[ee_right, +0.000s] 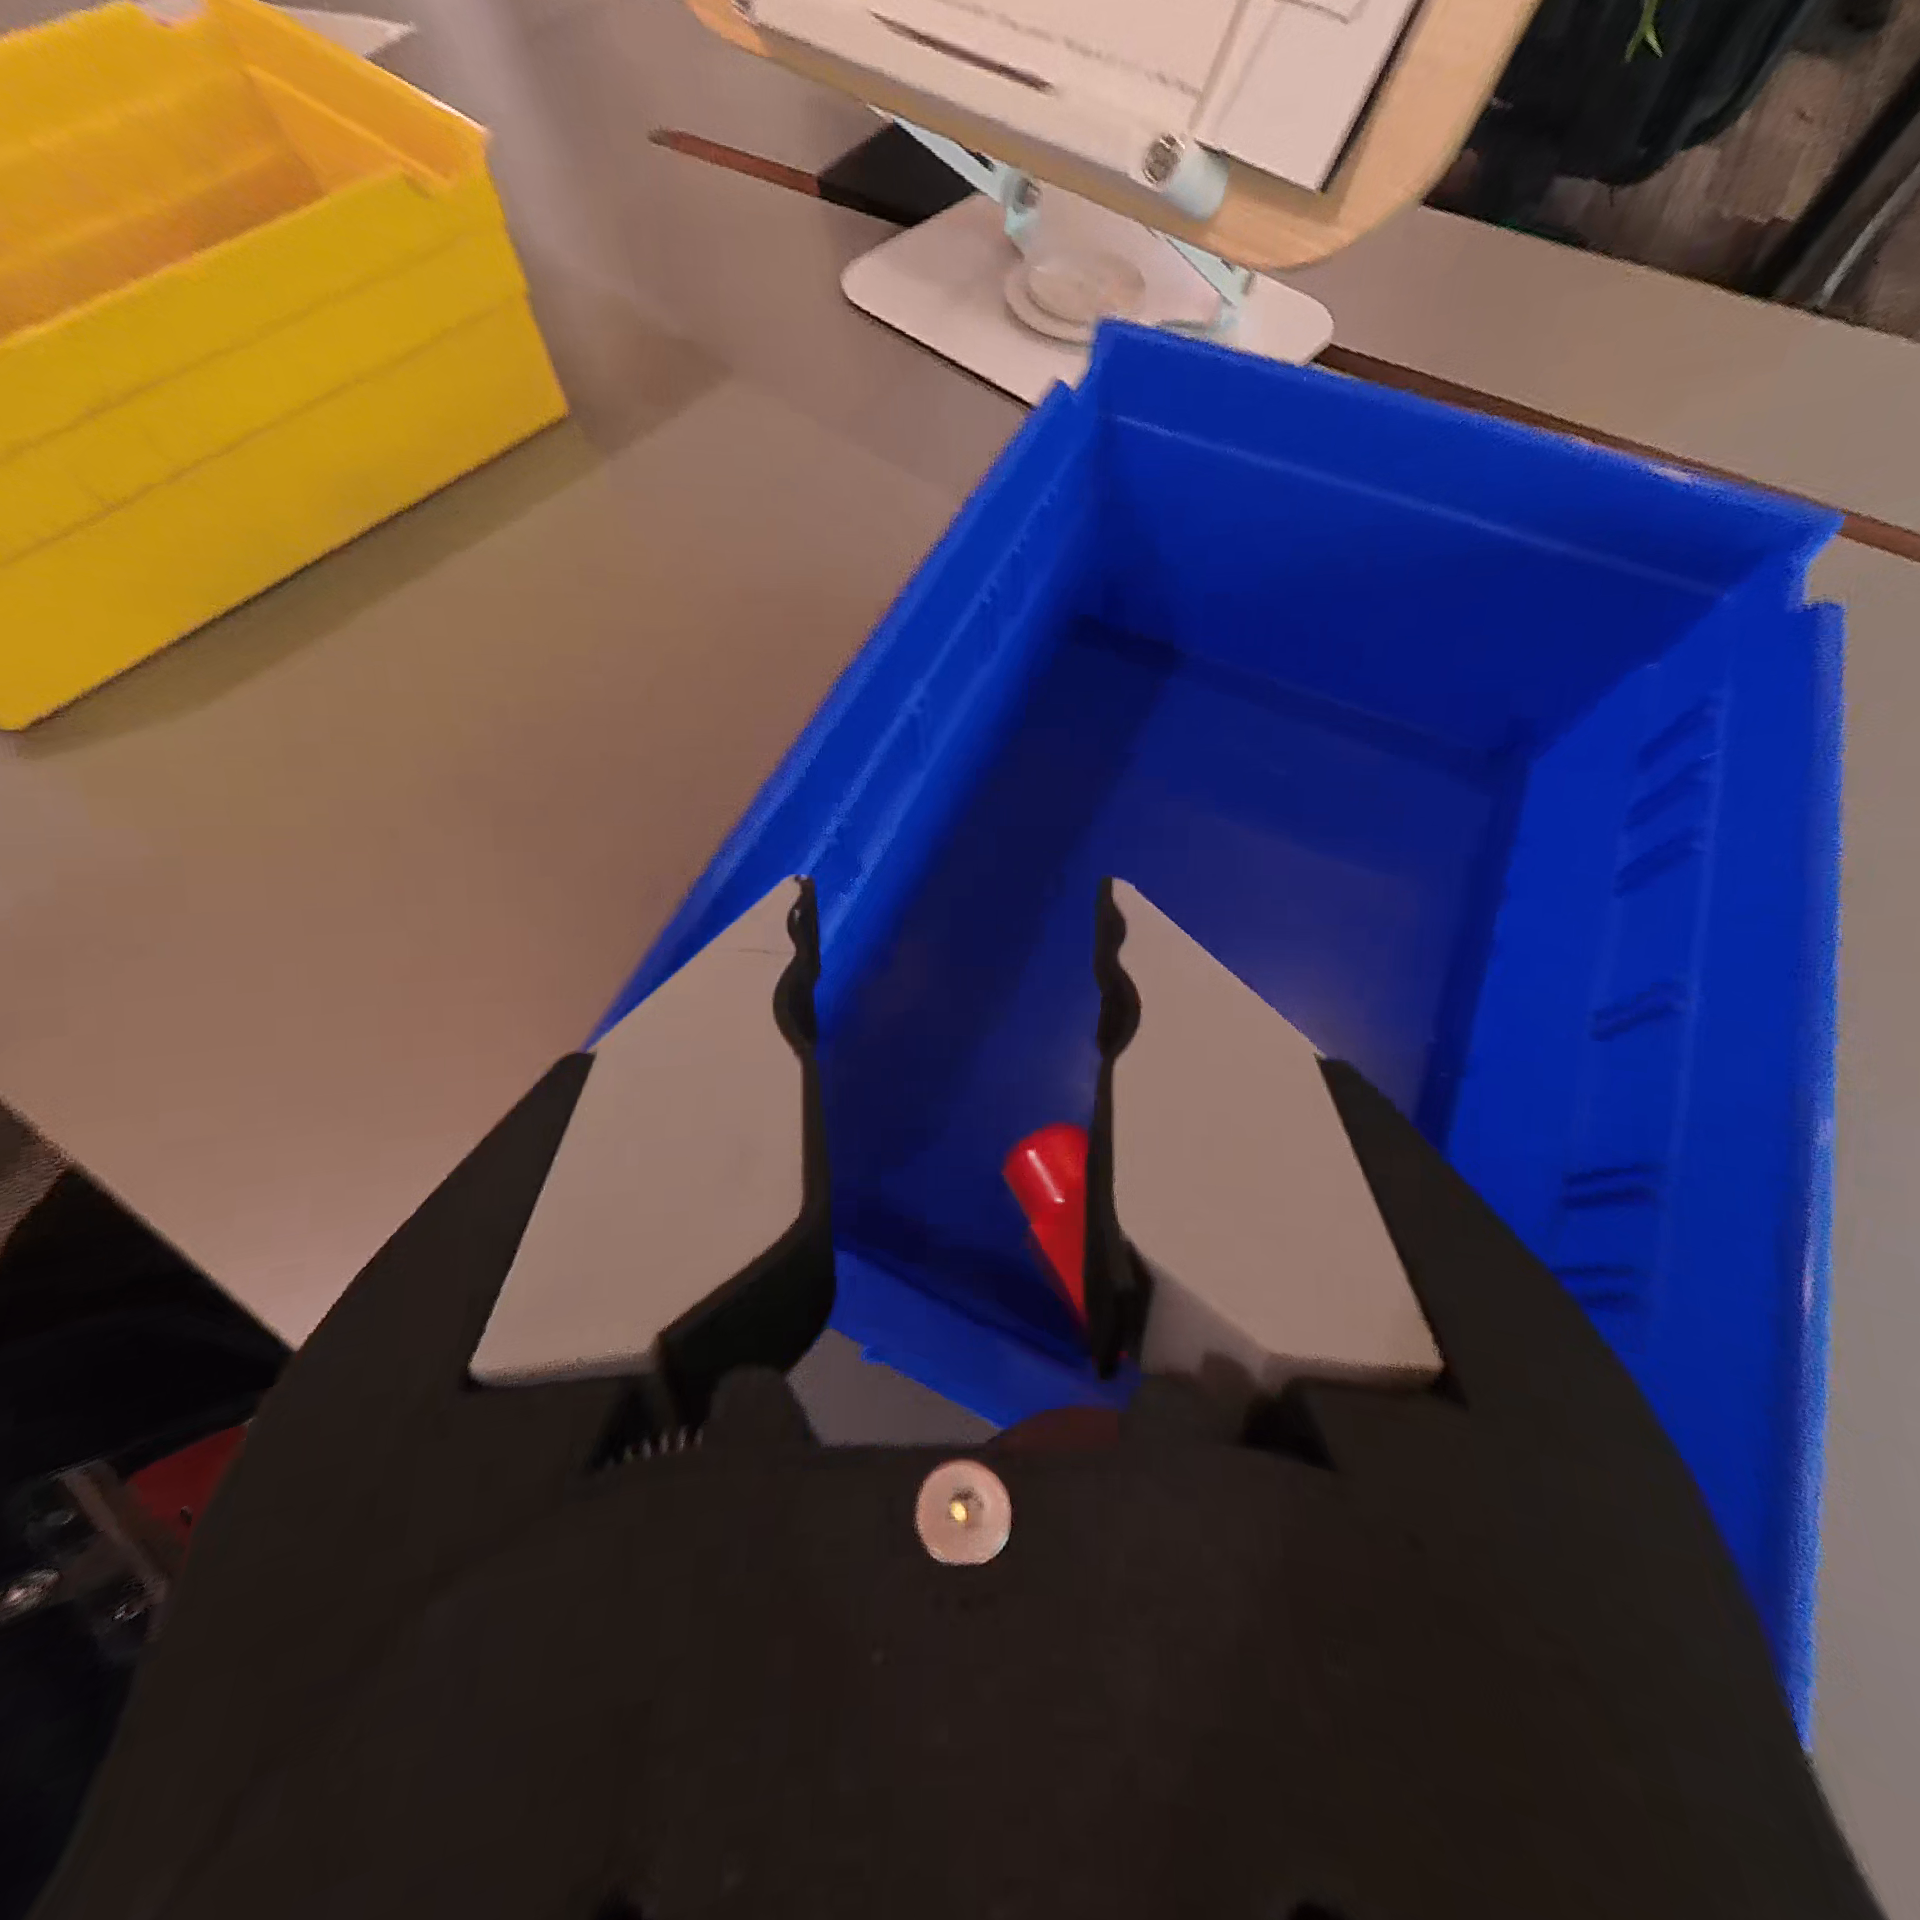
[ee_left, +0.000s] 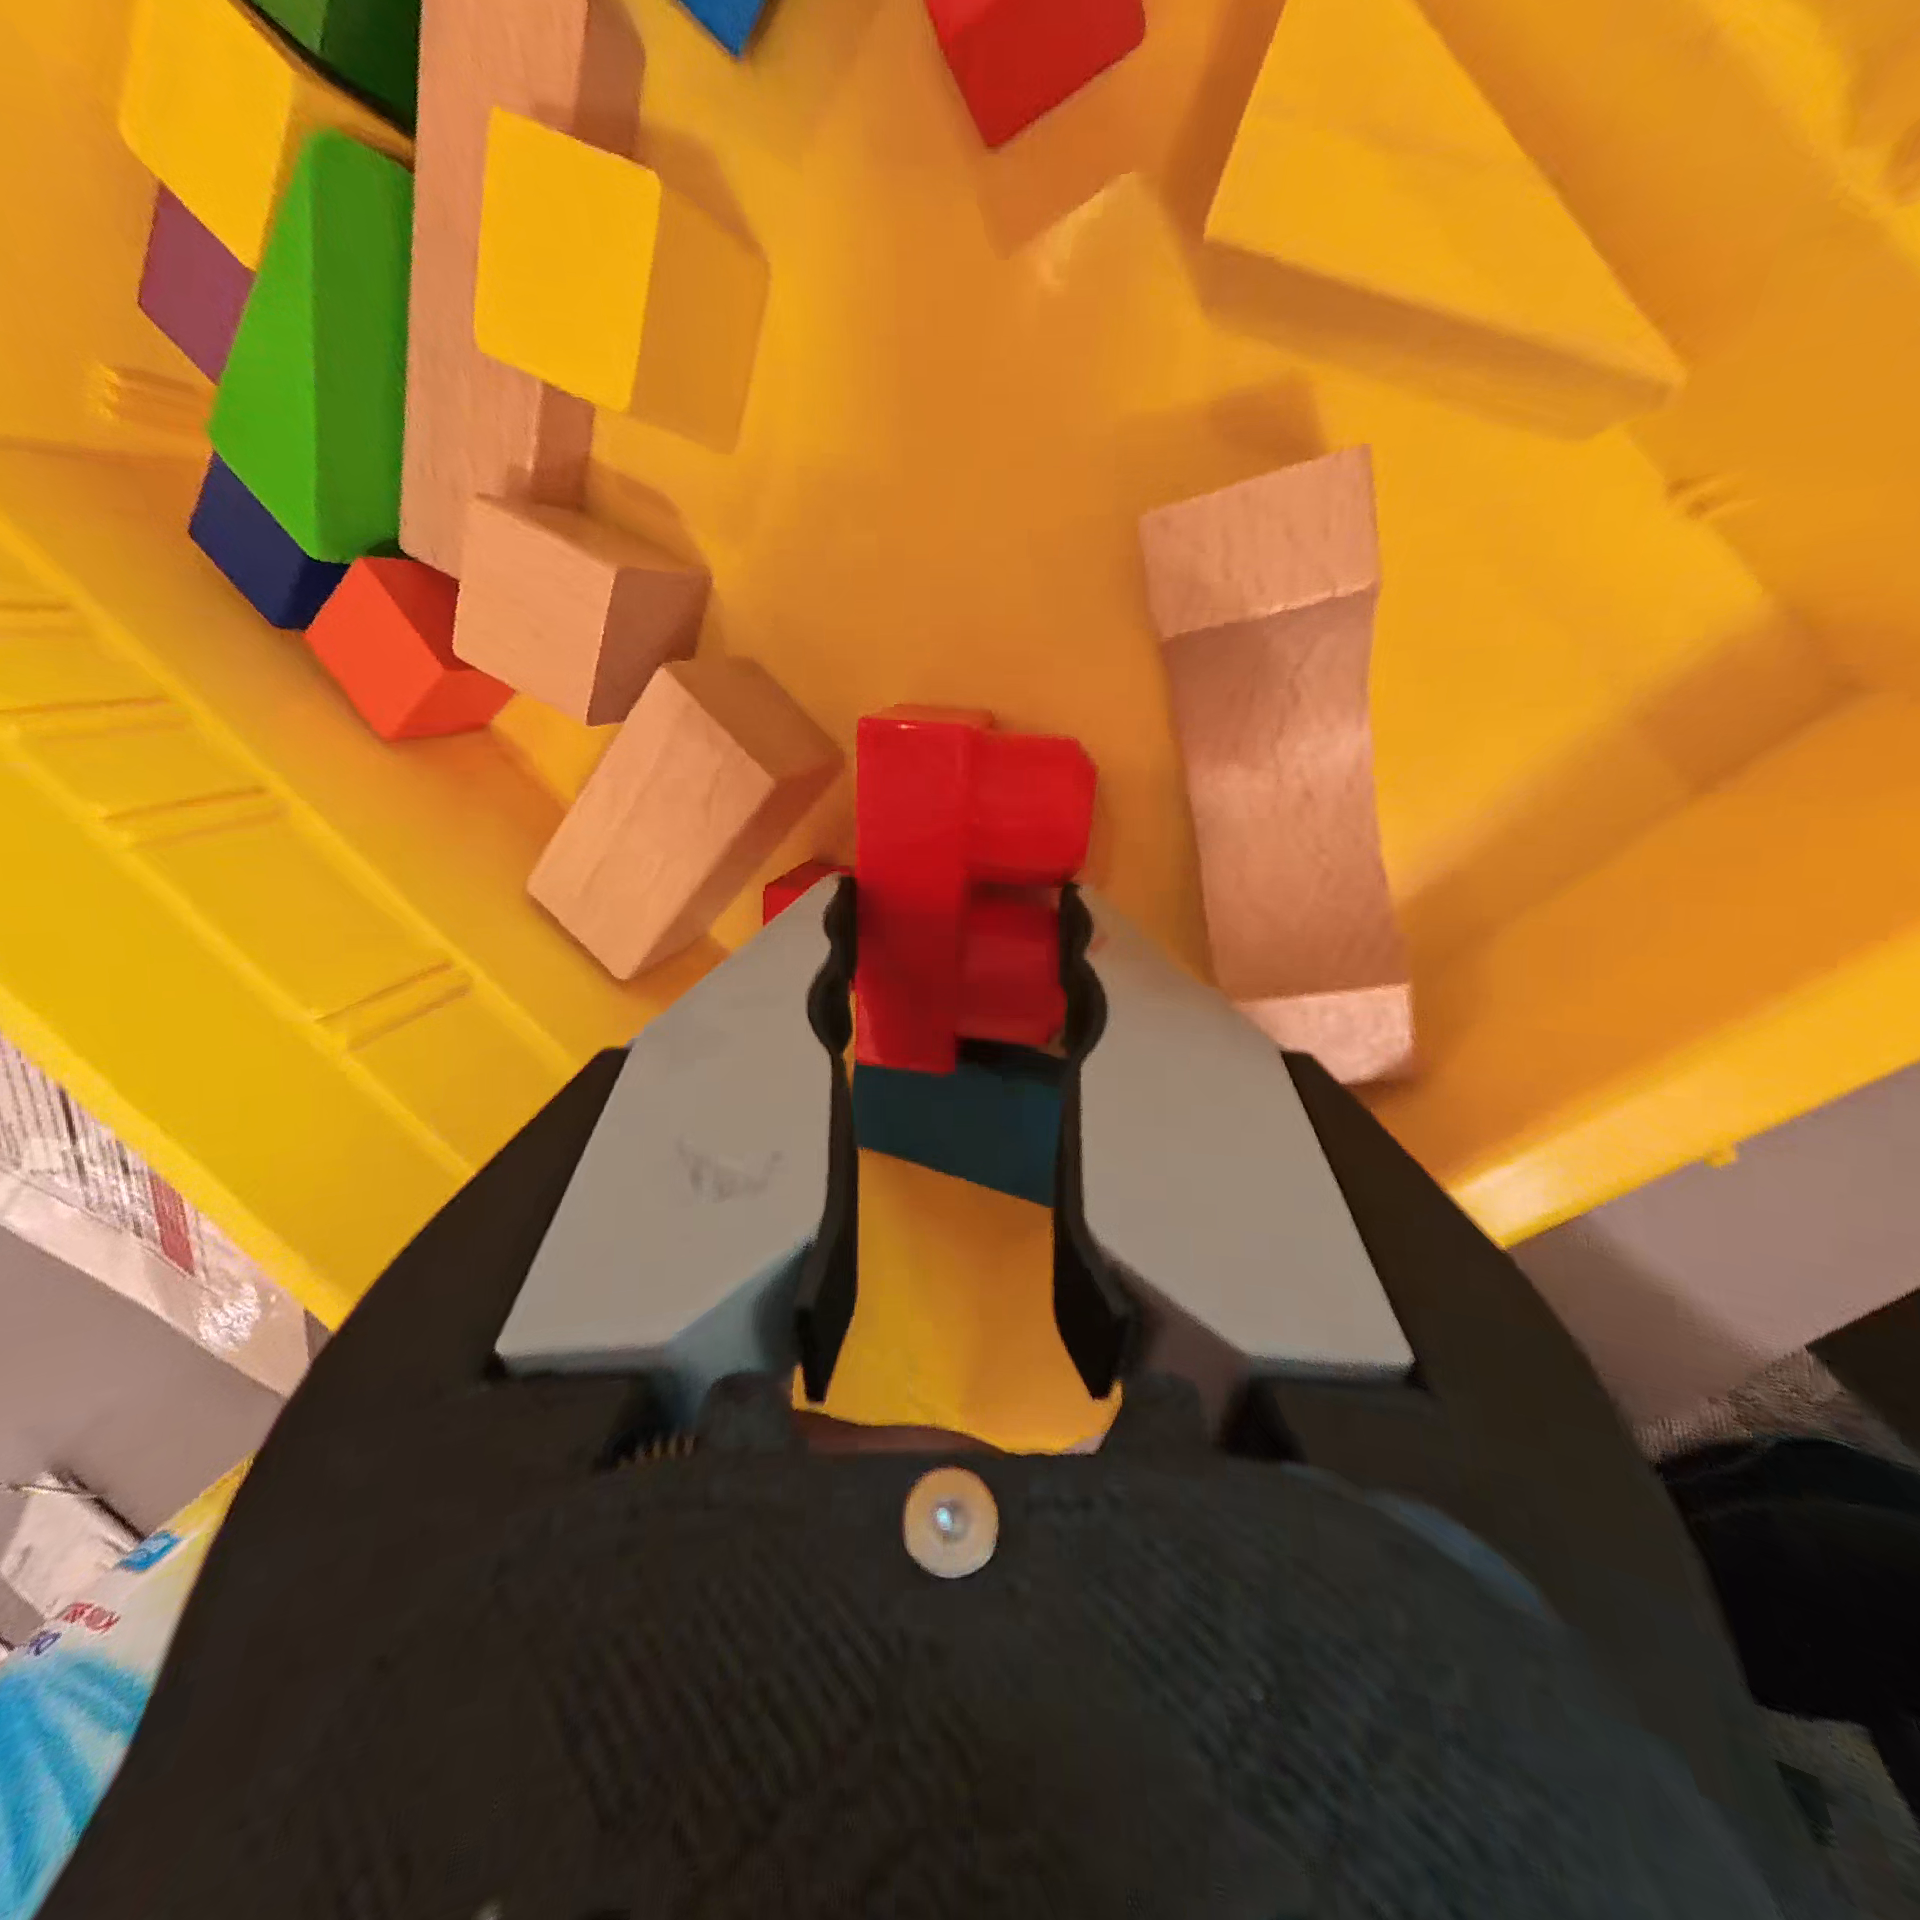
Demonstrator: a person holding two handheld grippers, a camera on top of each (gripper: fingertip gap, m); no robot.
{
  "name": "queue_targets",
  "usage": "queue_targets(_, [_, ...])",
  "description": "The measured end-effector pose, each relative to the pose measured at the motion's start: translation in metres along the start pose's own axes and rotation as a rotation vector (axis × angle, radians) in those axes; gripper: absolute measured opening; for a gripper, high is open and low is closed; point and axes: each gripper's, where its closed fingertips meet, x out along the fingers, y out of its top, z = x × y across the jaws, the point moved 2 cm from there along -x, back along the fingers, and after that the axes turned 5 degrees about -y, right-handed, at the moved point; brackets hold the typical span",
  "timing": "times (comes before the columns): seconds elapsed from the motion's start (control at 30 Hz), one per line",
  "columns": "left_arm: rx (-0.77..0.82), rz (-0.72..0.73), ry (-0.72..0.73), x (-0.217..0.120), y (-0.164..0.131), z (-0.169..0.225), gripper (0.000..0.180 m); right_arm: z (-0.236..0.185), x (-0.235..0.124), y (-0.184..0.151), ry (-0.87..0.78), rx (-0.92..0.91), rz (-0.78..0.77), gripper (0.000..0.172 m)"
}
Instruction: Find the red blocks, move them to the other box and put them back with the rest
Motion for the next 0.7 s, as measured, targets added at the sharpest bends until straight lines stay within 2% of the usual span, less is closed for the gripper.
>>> queue_targets(0.07, [0.031,0.069,0.043,-0.006,0.012,0.002,0.036,-0.014,-0.010,0.008,0.048,-0.023,0.037,0.050])
queue_targets(0.2, [0.084,0.230,0.357,-0.054,0.042,-0.008,0.035,-0.049,-0.030,0.023,0.192,-0.036,0.118,0.050])
queue_targets(0.27, [0.173,0.396,0.479,-0.088,0.074,0.012,0.036,-0.075,-0.040,0.033,0.313,-0.024,0.174,0.051])
queue_targets(0.37, [0.315,0.578,0.603,-0.125,0.123,0.065,0.036,-0.119,-0.052,0.048,0.510,0.020,0.252,0.055])
queue_targets(0.47, [0.478,0.735,0.612,-0.141,0.171,0.134,0.036,-0.157,-0.053,0.055,0.646,0.062,0.271,0.064])
queue_targets(0.53, [0.571,0.782,0.602,-0.139,0.196,0.173,0.036,-0.172,-0.045,0.056,0.660,0.079,0.268,0.067])
queue_targets(0.63, [0.648,0.827,0.590,-0.133,0.223,0.208,0.036,-0.178,-0.024,0.049,0.629,0.091,0.226,0.067])
queue_targets(0.7, [0.674,0.843,0.551,-0.127,0.234,0.223,0.036,-0.182,-0.016,0.042,0.674,0.117,0.190,0.057])
